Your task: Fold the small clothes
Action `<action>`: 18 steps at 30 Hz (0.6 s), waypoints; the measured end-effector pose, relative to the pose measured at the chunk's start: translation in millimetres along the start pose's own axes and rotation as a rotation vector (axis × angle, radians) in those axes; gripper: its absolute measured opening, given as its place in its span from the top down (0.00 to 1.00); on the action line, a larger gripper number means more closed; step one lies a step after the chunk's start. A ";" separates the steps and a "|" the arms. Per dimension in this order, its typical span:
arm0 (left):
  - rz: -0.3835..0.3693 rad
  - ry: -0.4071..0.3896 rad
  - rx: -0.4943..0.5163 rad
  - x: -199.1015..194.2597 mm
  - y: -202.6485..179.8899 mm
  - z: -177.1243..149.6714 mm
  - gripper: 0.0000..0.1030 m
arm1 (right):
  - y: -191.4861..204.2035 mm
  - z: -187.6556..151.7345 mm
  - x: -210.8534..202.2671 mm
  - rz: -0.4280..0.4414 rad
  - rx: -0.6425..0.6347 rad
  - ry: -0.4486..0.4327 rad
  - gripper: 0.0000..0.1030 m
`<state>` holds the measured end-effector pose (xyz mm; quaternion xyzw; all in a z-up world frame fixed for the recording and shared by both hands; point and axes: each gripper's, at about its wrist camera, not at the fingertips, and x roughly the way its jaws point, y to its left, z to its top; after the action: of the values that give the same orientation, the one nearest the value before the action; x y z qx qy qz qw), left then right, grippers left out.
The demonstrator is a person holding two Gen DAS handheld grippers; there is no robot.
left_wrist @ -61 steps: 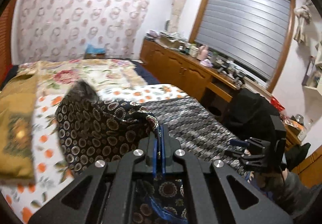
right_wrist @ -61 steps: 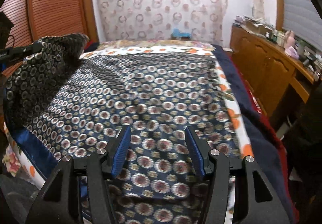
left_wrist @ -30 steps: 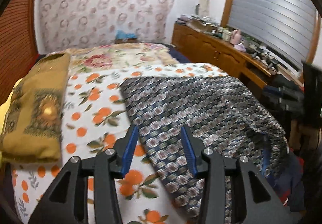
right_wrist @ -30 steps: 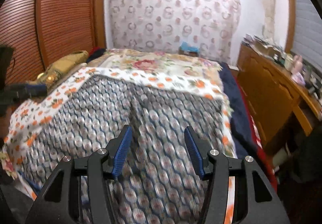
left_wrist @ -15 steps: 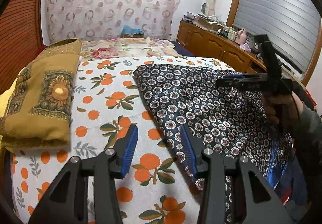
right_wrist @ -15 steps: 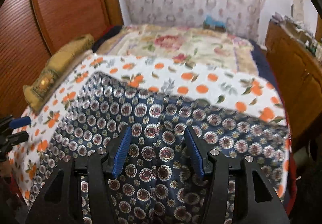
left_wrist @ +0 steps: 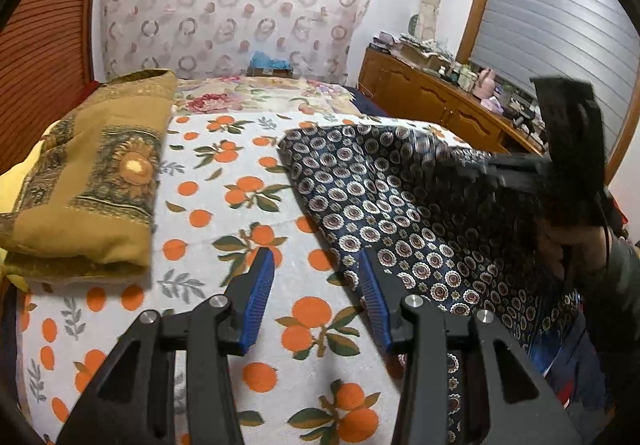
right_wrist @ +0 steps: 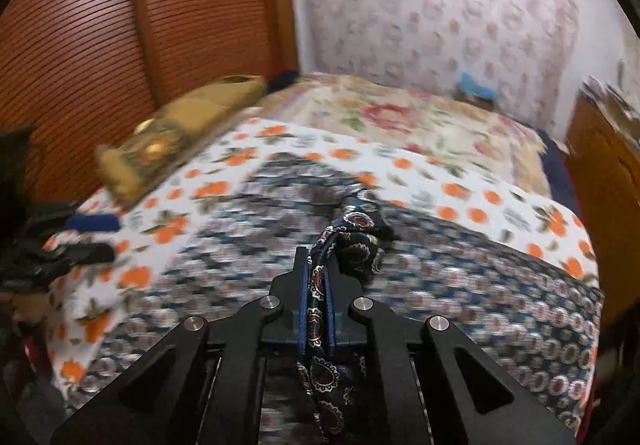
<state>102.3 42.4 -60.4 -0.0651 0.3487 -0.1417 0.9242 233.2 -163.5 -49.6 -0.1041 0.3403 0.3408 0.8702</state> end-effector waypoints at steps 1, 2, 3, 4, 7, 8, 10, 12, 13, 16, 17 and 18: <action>0.004 -0.006 -0.003 -2.6 1.8 0.9 0.59 | 8.4 -0.9 0.8 0.016 -0.016 0.004 0.96; 0.008 -0.013 -0.007 -5.4 3.8 1.5 0.59 | 17.4 -2.6 1.9 0.034 -0.032 0.014 0.96; 0.013 -0.020 -0.010 -9.1 5.9 2.1 0.59 | 27.0 -5.8 4.3 0.054 -0.045 0.029 0.96; 0.016 -0.025 -0.012 -11.0 7.9 2.4 0.59 | 34.0 -8.8 6.7 0.066 -0.054 0.043 0.96; 0.025 -0.037 -0.018 -15.2 13.1 2.5 0.59 | 49.4 -21.9 11.5 0.075 -0.073 0.083 0.96; 0.024 -0.039 -0.020 -15.7 14.3 2.3 0.59 | 51.6 -26.1 11.5 0.069 -0.076 0.091 0.96; 0.023 -0.041 -0.023 -15.0 16.3 2.3 0.59 | 53.3 -32.7 8.9 0.047 -0.074 0.094 0.96; 0.022 -0.041 -0.024 -14.9 16.9 2.2 0.59 | 49.9 -34.4 1.9 0.016 -0.066 0.076 0.98; 0.021 -0.040 -0.023 -14.8 16.2 2.0 0.59 | 47.2 -33.6 -3.7 -0.008 -0.062 0.059 0.98; 0.018 -0.041 -0.016 -15.5 13.2 1.8 0.59 | 30.6 -24.3 -30.9 -0.078 -0.028 -0.015 0.99; 0.017 -0.042 -0.014 -15.5 12.1 2.0 0.59 | 23.3 -19.9 -41.6 -0.097 -0.016 -0.038 0.99; 0.015 -0.043 -0.013 -15.9 11.3 2.2 0.59 | 15.5 -15.2 -53.2 -0.127 -0.011 -0.060 0.99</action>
<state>94.8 58.1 -51.2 -0.0715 0.3300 -0.1311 0.9321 186.5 -186.0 -24.9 -0.1199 0.3050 0.2897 0.8993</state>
